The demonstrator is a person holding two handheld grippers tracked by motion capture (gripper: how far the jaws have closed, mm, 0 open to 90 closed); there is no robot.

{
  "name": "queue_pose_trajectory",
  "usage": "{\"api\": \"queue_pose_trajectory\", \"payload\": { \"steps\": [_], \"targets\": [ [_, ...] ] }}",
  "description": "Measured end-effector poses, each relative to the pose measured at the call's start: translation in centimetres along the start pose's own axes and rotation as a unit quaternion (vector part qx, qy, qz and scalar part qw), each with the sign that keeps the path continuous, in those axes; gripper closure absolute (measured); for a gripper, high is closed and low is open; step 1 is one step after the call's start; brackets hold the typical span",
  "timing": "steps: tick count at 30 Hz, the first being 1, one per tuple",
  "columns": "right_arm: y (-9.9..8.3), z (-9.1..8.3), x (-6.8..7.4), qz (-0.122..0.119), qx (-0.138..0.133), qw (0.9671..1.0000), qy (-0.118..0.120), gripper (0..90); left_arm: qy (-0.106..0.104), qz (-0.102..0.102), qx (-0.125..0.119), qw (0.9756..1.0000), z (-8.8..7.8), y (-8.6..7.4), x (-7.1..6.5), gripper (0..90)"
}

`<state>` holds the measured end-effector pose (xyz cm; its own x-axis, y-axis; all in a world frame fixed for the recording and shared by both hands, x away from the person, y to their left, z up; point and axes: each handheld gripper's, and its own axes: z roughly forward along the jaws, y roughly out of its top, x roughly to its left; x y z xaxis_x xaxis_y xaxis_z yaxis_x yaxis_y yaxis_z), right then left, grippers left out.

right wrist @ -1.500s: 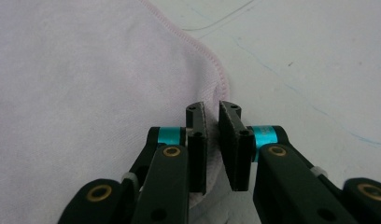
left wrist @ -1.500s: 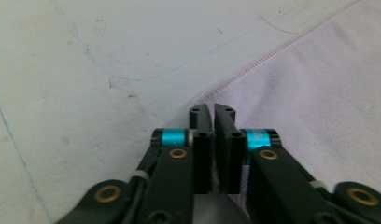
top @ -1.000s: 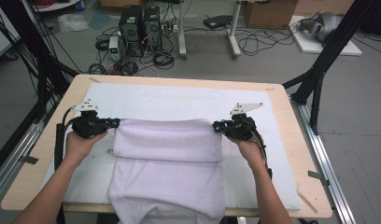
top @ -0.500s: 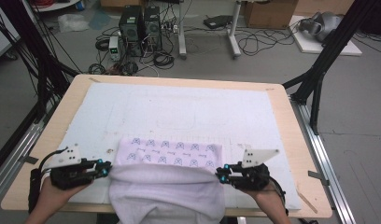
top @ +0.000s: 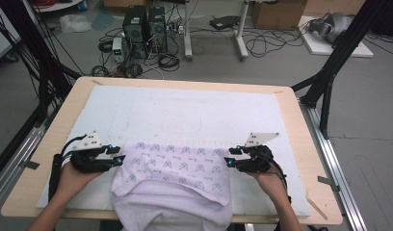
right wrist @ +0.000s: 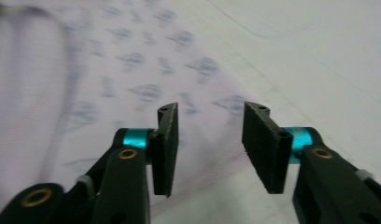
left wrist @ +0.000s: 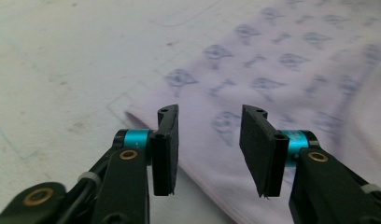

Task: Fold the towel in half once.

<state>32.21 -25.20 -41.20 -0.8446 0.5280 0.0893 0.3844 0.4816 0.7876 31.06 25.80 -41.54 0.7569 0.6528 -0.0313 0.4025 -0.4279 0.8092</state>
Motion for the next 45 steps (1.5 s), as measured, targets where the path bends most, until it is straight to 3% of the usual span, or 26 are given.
{"api": "queue_pose_trajectory", "payload": {
  "steps": [3,8,10,13,16,17,20,23,27,31,35,39,41,43,45],
  "targets": [
    [0.0,1.7,-1.6,0.009,0.019,0.9996,-0.018,47.5,0.009,-0.018,0.011,0.9997,2.0,0.3,1.4,51.2],
    [-0.2,3.6,-2.6,0.007,0.046,0.9984,-0.033,41.5,0.022,-0.054,0.041,0.9975,4.3,-0.1,2.7,40.7],
    [-0.4,4.0,-2.9,0.010,0.059,0.9977,-0.032,41.5,0.023,-0.051,0.043,0.9975,4.5,-0.3,2.8,40.2],
    [-0.5,4.1,-2.9,0.007,0.058,0.9978,-0.031,46.8,0.023,-0.046,0.045,0.9977,4.5,-0.2,2.6,52.1],
    [-0.4,4.2,-2.7,0.003,0.060,0.9982,-0.010,66.3,-0.001,-0.042,0.047,0.9980,4.5,-0.1,2.4,71.4],
    [-0.4,4.2,-2.6,0.003,0.058,0.9983,0.000,74.8,0.000,-0.037,0.048,0.9982,4.5,0.0,2.2,77.2],
    [-0.1,4.3,-2.7,-0.002,0.063,0.9979,0.019,83.7,0.004,-0.027,0.052,0.9983,4.5,0.2,2.0,83.5],
    [0.6,4.2,-3.0,-0.008,0.059,0.9982,0.002,84.6,0.019,-0.028,0.049,0.9982,4.5,0.9,2.3,85.3],
    [2.2,4.1,-5.0,0.003,0.053,0.9982,-0.028,85.3,0.047,-0.030,0.025,0.9981,4.8,3.4,3.5,85.9],
    [4.5,3.5,-7.8,0.022,0.035,0.9976,-0.055,85.3,0.076,-0.041,0.004,0.9962,5.1,7.0,5.9,86.0],
    [8.2,2.6,-9.9,0.012,0.027,0.9962,-0.082,85.5,0.102,-0.031,-0.008,0.9943,5.0,11.2,7.5,86.1],
    [12.8,1.0,-11.9,0.002,0.012,0.9937,-0.112,85.5,0.125,-0.034,-0.051,0.9903,3.9,15.7,8.9,86.1],
    [14.4,0.4,-12.5,-0.001,0.015,0.9923,-0.123,85.3,0.127,-0.030,-0.055,0.9900,3.7,16.7,9.1,85.9],
    [15.0,0.3,-12.8,-0.001,0.005,0.9920,-0.126,81.3,0.129,-0.028,-0.045,0.9903,4.0,16.7,9.3,82.3],
    [14.4,1.0,-13.3,0.017,0.006,0.9906,-0.136,61.8,0.122,-0.045,-0.012,0.9914,4.9,15.7,9.8,64.1]
  ]
}}
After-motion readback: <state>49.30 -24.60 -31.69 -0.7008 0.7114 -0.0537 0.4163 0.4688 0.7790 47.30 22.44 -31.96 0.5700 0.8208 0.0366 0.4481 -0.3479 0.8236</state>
